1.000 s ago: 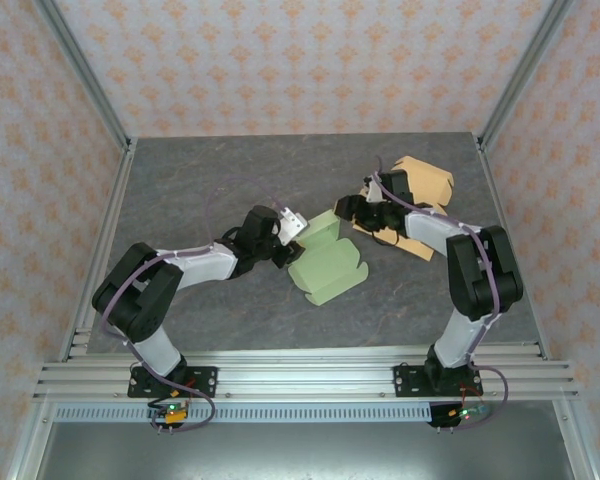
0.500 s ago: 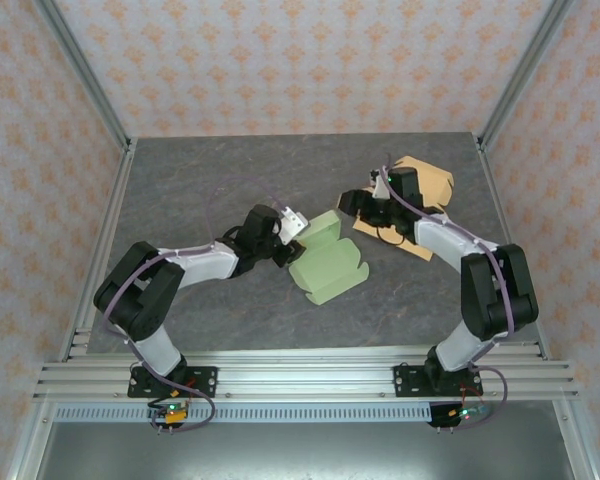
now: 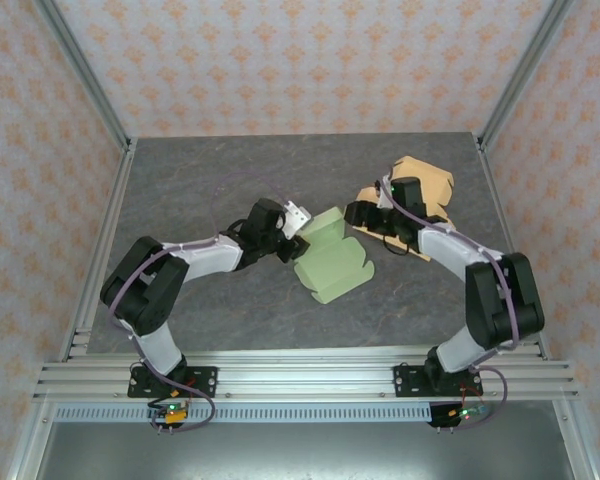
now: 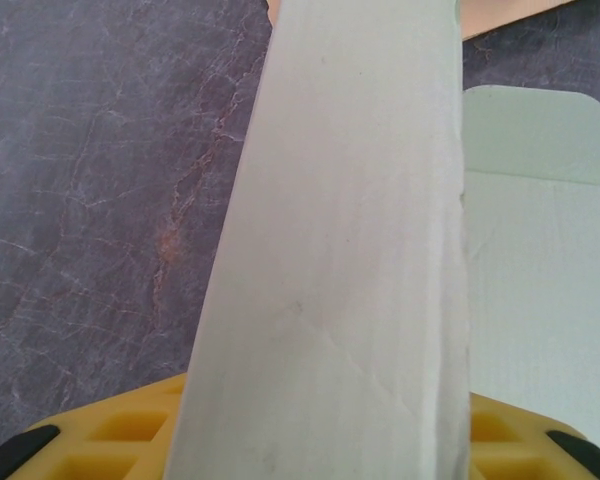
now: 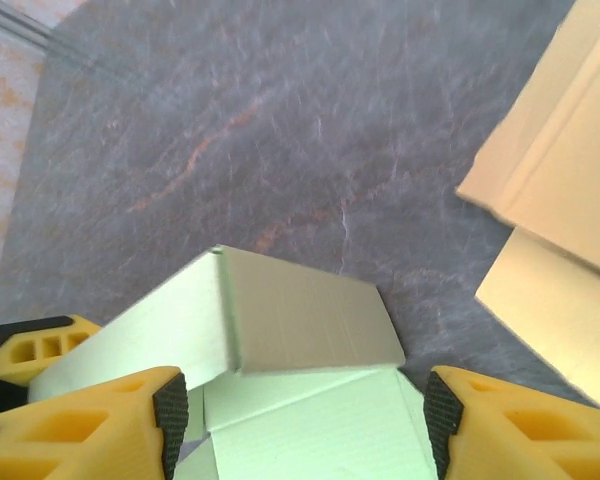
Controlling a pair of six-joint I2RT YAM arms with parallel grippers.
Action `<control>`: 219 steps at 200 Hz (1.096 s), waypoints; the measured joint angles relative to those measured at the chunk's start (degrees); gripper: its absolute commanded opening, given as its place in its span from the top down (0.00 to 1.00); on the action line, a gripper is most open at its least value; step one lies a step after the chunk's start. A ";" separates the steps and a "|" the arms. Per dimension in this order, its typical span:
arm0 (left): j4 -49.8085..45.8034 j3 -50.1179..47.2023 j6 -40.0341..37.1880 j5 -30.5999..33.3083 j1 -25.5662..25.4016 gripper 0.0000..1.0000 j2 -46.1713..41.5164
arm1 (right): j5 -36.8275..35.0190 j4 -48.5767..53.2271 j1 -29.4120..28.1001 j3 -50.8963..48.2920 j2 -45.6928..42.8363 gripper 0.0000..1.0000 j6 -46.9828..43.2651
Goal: Fold the paper box
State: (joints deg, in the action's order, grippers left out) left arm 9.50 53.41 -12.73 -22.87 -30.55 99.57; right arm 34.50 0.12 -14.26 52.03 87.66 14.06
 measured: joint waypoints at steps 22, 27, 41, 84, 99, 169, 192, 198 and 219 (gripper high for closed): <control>-3.19 2.47 4.17 -2.23 0.90 0.58 0.35 | -5.31 -0.09 0.02 -0.24 -4.52 0.36 -4.09; -3.91 2.99 5.22 -2.71 1.07 0.58 0.35 | -6.27 -0.50 0.00 -0.59 -5.29 0.36 -4.96; -5.44 4.42 8.70 -4.17 1.46 0.58 0.35 | -7.54 -3.17 0.02 -2.89 -7.21 0.36 -8.37; -7.98 5.60 17.94 -9.20 2.10 0.57 0.35 | -8.04 -6.91 -0.61 -9.86 -9.05 0.30 -16.35; -8.90 5.68 20.85 -10.01 2.47 0.58 0.35 | -9.55 -7.04 -0.79 -9.84 -9.60 0.01 -16.92; 0.72 4.55 40.87 -10.12 6.91 0.58 1.88 | -25.44 10.16 0.98 -2.91 -16.52 0.01 2.19; 3.50 4.11 46.27 -8.94 6.91 0.58 2.69 | -19.89 11.28 1.55 -2.21 -18.58 0.08 10.86; 4.31 4.07 47.50 -8.55 6.91 0.58 2.95 | -17.57 10.51 1.51 -2.89 -19.08 0.10 13.31; 7.23 3.52 51.39 -7.93 6.91 0.58 3.50 | -11.52 8.55 1.05 -5.97 -19.30 0.15 19.96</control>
State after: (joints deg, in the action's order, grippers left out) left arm 16.73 56.93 38.65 -30.81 -23.64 103.07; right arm 22.98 8.67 -13.21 46.06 68.36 34.02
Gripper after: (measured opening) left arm 0.426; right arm 0.878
